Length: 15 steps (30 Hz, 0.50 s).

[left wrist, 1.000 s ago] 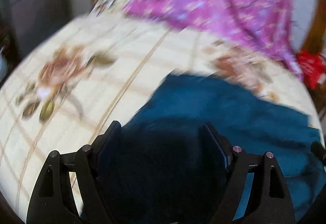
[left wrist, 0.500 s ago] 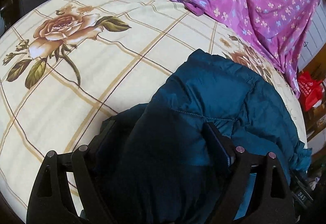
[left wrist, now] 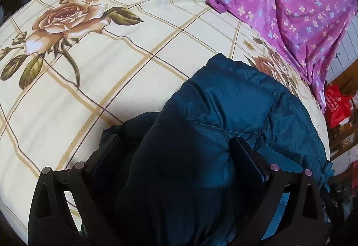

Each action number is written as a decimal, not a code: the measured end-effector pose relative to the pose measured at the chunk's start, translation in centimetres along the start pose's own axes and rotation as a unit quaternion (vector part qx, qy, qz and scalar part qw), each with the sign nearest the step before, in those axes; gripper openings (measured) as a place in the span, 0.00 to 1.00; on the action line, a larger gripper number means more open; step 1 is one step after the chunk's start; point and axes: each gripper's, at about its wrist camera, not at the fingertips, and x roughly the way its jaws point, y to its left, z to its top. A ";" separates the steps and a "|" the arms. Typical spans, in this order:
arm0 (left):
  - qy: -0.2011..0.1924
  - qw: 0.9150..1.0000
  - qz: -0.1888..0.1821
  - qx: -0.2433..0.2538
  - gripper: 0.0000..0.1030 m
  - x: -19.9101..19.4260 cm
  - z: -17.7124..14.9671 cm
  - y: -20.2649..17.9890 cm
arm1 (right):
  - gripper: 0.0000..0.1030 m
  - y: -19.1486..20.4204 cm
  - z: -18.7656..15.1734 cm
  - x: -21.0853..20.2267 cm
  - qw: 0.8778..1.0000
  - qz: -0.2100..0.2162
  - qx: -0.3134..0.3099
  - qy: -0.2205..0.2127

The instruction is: Fold large clothes

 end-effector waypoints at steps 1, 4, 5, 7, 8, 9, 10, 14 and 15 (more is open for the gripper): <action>0.000 1.000 -0.001 -0.002 0.96 0.0 0.0 0.1 | 1.00 0.0 0.2 0.6 1.000 -0.023 -0.008 0.015; 0.003 1.000 -0.002 -0.004 0.97 0.1 0.2 0.1 | 1.00 -0.3 0.2 3.4 0.996 -0.053 -0.023 0.071; 0.003 1.000 -0.001 -0.006 0.97 0.1 0.2 0.1 | 1.00 0.0 0.3 3.7 0.996 -0.059 -0.027 0.068; 0.002 1.000 0.000 -0.007 0.97 0.1 0.2 0.2 | 1.00 0.2 0.3 4.0 0.995 -0.066 -0.034 0.067; 0.002 1.000 0.000 -0.009 0.97 0.1 0.3 0.2 | 1.00 0.3 0.3 4.3 0.995 -0.069 -0.038 0.068; 0.000 1.000 0.000 -0.012 0.97 0.1 0.3 0.2 | 1.00 0.4 0.3 4.5 0.994 -0.071 -0.039 0.069; -0.003 1.000 -0.001 -0.012 0.97 0.1 0.3 0.2 | 1.00 0.4 0.2 4.5 0.994 -0.073 -0.041 0.069; -0.008 1.000 0.004 -0.015 0.97 0.1 0.2 0.2 | 1.00 0.8 0.3 4.8 0.994 -0.073 -0.041 0.068; -0.008 1.000 0.005 -0.015 0.97 0.1 0.2 0.2 | 1.00 0.8 0.3 4.8 0.994 -0.071 -0.040 0.068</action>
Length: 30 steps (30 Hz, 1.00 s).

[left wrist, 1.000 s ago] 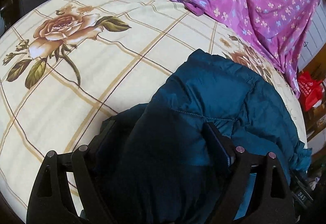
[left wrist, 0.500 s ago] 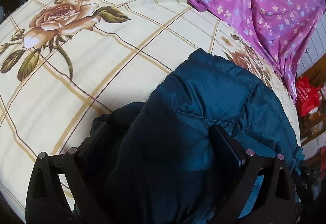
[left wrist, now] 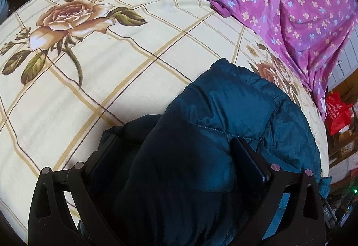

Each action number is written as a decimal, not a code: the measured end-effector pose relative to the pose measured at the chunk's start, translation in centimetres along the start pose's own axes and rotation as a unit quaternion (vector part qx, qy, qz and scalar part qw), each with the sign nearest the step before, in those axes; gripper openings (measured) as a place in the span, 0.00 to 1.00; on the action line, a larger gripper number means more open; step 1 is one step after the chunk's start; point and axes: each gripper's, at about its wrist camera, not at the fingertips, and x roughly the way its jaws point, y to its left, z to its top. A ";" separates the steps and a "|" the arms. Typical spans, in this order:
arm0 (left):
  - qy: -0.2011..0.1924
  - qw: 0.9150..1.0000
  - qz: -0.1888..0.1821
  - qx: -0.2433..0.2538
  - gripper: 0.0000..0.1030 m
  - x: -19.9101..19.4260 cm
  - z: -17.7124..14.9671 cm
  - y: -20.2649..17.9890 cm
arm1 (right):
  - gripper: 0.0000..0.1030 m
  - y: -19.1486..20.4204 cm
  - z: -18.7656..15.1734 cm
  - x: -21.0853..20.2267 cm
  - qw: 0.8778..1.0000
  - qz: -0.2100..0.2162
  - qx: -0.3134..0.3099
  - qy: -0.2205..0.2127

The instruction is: Fold large clothes

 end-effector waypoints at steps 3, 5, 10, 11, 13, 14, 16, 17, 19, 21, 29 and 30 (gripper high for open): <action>0.002 1.000 0.001 -0.001 0.97 0.0 0.1 0.0 | 1.00 -0.9 -0.4 -0.1 1.000 0.004 0.002 -0.003; 0.001 1.000 -0.001 -0.002 0.97 0.0 0.1 0.0 | 1.00 -1.0 -0.5 -0.2 1.000 0.005 0.002 -0.004; 0.011 1.000 -0.016 0.016 0.97 0.0 -0.1 0.1 | 1.00 -1.0 -0.5 -0.3 1.000 0.007 0.004 -0.004; 0.010 0.999 -0.023 0.021 0.97 -0.1 -0.3 0.2 | 1.00 -1.1 -0.5 -0.3 1.000 0.009 0.004 -0.004; 0.006 0.999 -0.033 0.030 0.97 -0.4 -0.6 0.2 | 1.00 -1.2 -0.6 -1.5 1.000 0.025 0.010 -0.014; 0.007 0.999 -0.036 0.037 0.97 -0.4 -0.7 0.1 | 1.00 -1.2 -0.6 -2.6 0.999 0.037 0.010 -0.027; 0.013 0.998 -0.039 0.043 0.97 -0.9 -0.6 0.1 | 1.00 -1.2 -0.8 -5.5 0.997 0.050 0.001 -0.063; 0.005 0.998 -0.045 0.038 0.97 -1.6 -0.6 0.1 | 1.00 -1.4 -1.1 -7.6 0.995 0.044 -0.009 -0.087; -0.044 0.996 -0.068 0.037 0.97 -4.3 -0.7 -0.3 | 1.00 -2.3 -1.9 -10.6 0.993 0.027 -0.025 -0.116; -0.095 0.989 -0.077 0.082 0.97 -7.1 -1.3 -2.2 | 1.00 -3.7 -3.4 -12.4 0.991 0.010 -0.034 -0.126; 0.014 0.963 -0.062 0.264 0.97 -2.8 -6.6 -8.9 | 1.00 -10.4 -9.6 -12.2 0.997 -0.007 -0.052 -0.060; 0.013 0.963 -0.064 0.263 0.97 -2.6 -6.6 -8.8 | 1.00 -10.9 -10.1 -11.1 0.997 -0.011 -0.064 -0.045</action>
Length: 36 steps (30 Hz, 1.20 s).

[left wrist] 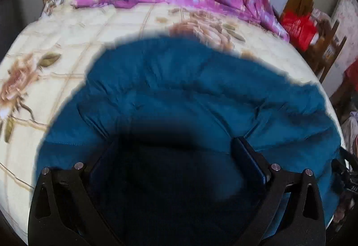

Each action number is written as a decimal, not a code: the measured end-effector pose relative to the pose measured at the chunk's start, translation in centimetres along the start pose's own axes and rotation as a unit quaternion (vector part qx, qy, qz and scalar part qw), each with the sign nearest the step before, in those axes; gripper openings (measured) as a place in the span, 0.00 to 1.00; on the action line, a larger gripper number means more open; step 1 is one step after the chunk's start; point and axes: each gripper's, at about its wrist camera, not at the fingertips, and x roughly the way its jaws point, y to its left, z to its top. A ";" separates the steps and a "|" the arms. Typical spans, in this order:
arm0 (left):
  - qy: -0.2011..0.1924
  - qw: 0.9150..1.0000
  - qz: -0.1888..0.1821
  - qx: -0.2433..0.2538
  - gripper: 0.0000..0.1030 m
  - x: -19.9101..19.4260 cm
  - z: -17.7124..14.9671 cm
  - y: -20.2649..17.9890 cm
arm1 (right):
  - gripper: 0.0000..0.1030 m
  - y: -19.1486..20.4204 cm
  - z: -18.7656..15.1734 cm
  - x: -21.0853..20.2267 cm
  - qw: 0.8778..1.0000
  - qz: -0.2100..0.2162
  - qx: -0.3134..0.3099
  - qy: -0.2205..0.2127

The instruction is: Fold large clothes

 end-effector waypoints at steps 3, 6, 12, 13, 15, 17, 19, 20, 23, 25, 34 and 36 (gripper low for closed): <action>0.006 1.000 -0.004 0.001 0.98 -0.1 -0.3 0.3 | 1.00 -1.2 -1.0 -0.1 1.000 0.024 0.001 -0.016; 0.007 1.000 0.009 0.021 0.98 -0.6 -1.0 -0.4 | 1.00 -1.5 -1.5 -0.2 0.999 0.032 0.003 -0.024; -0.043 0.999 -0.001 0.006 0.97 -5.6 -2.7 1.7 | 1.00 -3.8 -1.7 -6.0 0.995 -0.001 0.018 -0.095; -0.059 0.998 0.011 0.003 0.98 -6.8 -2.9 2.6 | 1.00 -4.9 -2.0 -7.2 0.993 -0.017 0.029 -0.112; -0.072 0.997 0.038 -0.007 0.98 -7.7 -2.9 4.5 | 1.00 -6.6 -2.3 -7.9 0.993 -0.006 0.041 -0.114; -0.057 0.996 0.061 -0.029 0.98 -7.4 -2.8 7.0 | 1.00 -8.0 -2.6 -7.3 0.993 0.032 0.051 -0.097; -0.033 0.997 0.063 -0.040 0.97 -6.6 -3.0 8.7 | 1.00 -8.3 -2.5 -6.4 0.995 0.038 0.044 -0.079; -0.019 0.997 0.056 -0.042 0.97 -6.2 -3.1 9.5 | 1.00 -8.2 -2.3 -5.9 0.996 0.040 0.036 -0.070; 0.005 0.998 0.018 -0.051 0.97 -5.3 -3.6 11.1 | 1.00 -8.4 -1.6 -3.9 0.998 0.035 0.026 -0.046; 0.023 0.998 0.000 -0.059 0.97 -5.0 -3.8 11.8 | 1.00 -9.3 -1.4 -2.1 0.997 0.060 0.033 -0.019; 0.058 0.993 -0.049 -0.089 0.98 -3.8 -3.8 12.7 | 1.00 -13.7 -2.9 2.1 0.973 0.208 0.104 0.015; 0.061 0.993 -0.055 -0.089 0.98 -3.7 -3.9 12.8 | 1.00 -13.2 -2.8 2.2 0.971 0.215 0.099 0.016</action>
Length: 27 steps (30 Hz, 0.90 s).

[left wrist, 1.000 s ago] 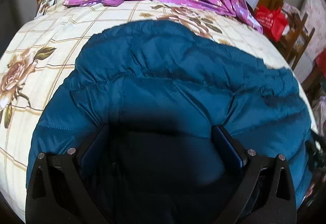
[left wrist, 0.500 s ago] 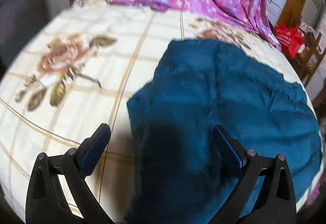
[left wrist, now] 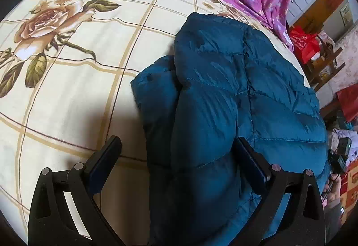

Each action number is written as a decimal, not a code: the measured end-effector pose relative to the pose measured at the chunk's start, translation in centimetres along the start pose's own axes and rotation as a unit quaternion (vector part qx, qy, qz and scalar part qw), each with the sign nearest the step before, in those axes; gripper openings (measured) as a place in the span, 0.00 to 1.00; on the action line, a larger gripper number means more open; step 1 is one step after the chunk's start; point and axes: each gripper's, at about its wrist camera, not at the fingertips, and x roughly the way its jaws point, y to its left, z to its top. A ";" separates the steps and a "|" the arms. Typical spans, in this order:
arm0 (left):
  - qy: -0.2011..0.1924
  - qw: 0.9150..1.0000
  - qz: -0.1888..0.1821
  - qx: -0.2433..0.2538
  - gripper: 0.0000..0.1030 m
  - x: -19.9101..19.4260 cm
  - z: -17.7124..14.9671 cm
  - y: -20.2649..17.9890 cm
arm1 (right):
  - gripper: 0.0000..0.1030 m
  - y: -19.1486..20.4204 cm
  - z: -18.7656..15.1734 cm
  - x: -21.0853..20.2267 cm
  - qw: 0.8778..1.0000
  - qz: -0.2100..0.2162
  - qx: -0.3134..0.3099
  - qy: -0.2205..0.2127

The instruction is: Fold large clothes

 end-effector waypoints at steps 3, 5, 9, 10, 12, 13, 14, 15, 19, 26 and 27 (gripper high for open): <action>0.011 1.000 -0.022 -0.010 0.98 0.3 0.0 0.8 | 1.00 0.7 -0.1 0.5 1.000 0.012 -0.012 0.000; 0.009 1.000 -0.029 -0.003 0.98 0.1 -0.1 1.1 | 1.00 0.8 -0.1 0.7 1.000 0.015 -0.021 0.001; 0.007 0.999 -0.036 0.011 0.99 0.1 -0.1 1.1 | 1.00 0.7 -0.5 0.6 0.999 0.012 -0.040 -0.016; 0.008 0.999 -0.036 0.017 0.99 0.2 0.0 1.0 | 1.00 0.7 -0.6 0.5 0.999 0.012 -0.039 -0.018; 0.017 0.998 -0.042 0.032 0.99 0.6 0.3 0.5 | 1.00 0.9 -0.5 0.7 0.999 0.007 -0.042 -0.010; 0.023 0.997 -0.053 0.042 0.99 0.9 0.6 0.3 | 1.00 1.0 -0.3 0.8 0.999 0.004 -0.043 -0.003; 0.027 0.996 -0.062 0.053 0.99 1.1 0.8 0.0 | 1.00 1.0 0.0 1.0 0.999 0.009 -0.042 0.001; 0.030 0.995 -0.071 0.058 0.99 1.4 1.0 -0.2 | 1.00 1.1 0.1 1.2 0.999 0.020 -0.041 0.003; 0.028 0.993 -0.101 0.055 0.99 2.1 2.3 -0.2 | 1.00 1.6 0.9 2.3 0.998 0.036 -0.056 0.002; 0.011 0.993 -0.105 0.058 0.91 2.2 2.8 -0.3 | 0.98 1.8 2.1 3.3 0.998 0.039 -0.058 0.004; 0.015 0.991 -0.119 0.056 0.75 2.2 2.7 -0.3 | 0.95 1.9 2.0 3.3 0.997 0.054 -0.063 0.009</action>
